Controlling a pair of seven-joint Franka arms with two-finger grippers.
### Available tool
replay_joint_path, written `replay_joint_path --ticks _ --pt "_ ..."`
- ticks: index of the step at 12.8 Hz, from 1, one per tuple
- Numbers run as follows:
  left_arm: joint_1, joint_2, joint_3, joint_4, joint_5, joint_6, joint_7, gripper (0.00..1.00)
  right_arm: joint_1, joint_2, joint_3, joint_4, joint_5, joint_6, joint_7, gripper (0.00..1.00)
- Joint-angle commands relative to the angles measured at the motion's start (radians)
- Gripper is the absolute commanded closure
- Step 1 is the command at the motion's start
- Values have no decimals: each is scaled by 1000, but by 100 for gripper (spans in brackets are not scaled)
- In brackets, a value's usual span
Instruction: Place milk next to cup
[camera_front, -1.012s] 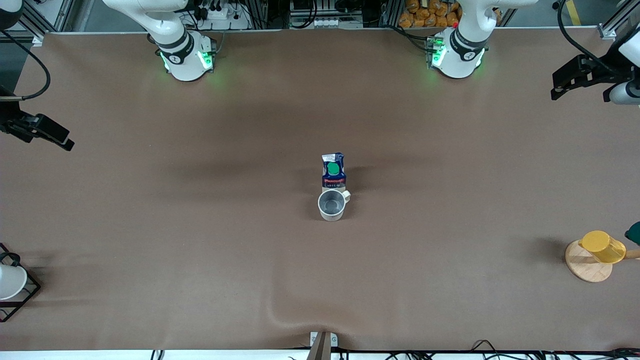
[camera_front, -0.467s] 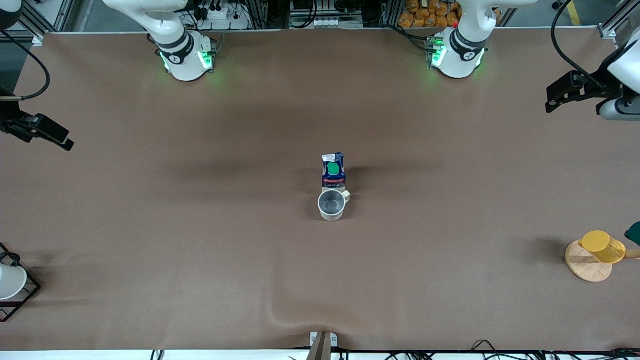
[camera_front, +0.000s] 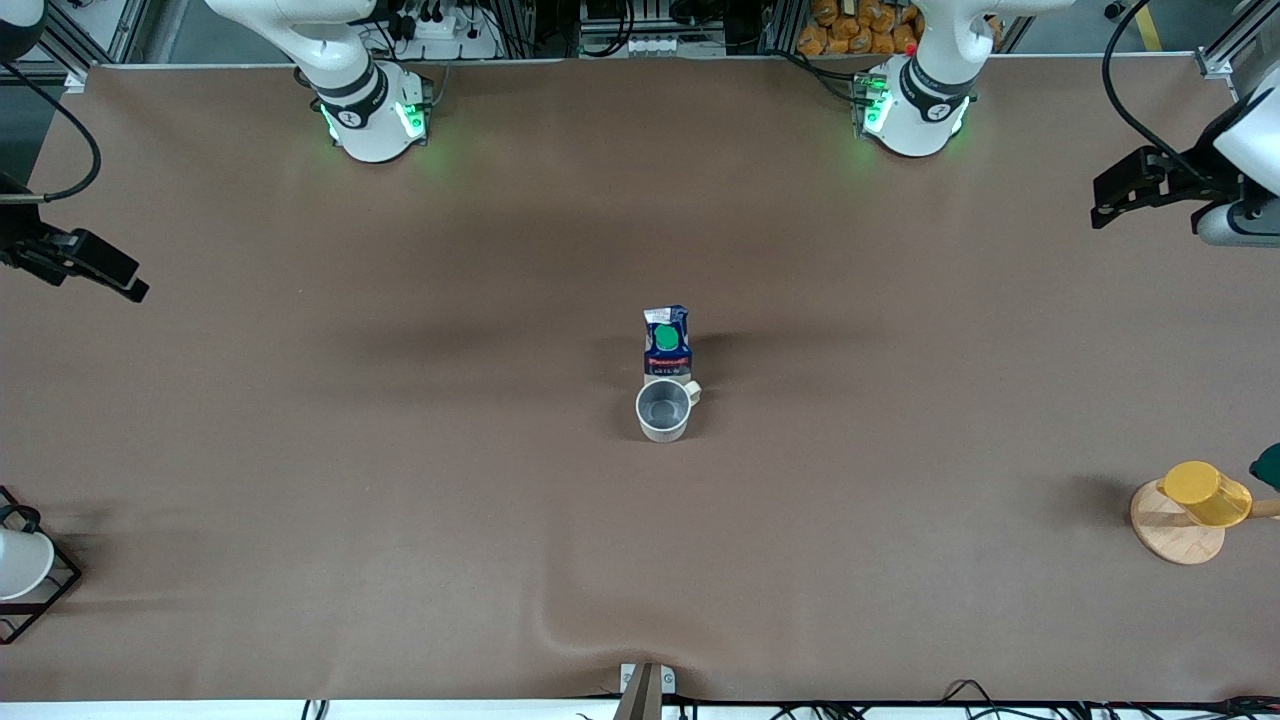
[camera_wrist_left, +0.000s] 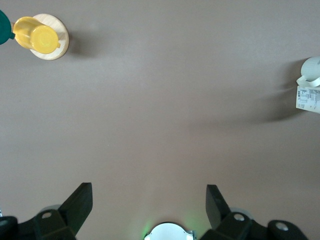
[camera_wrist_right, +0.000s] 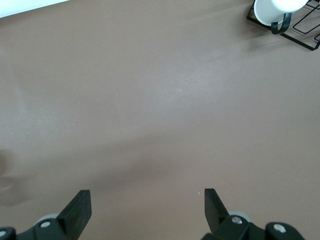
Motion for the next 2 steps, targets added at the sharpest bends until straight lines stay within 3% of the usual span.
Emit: replay_joint_path --ticks 1,2 --pt "24 -17 -24 -17 -21 12 7 0 -23 5 15 9 -10 -7 -9 0" --pt "24 -17 -24 -15 -26 12 5 0 -21 5 15 9 -10 -7 -9 0"
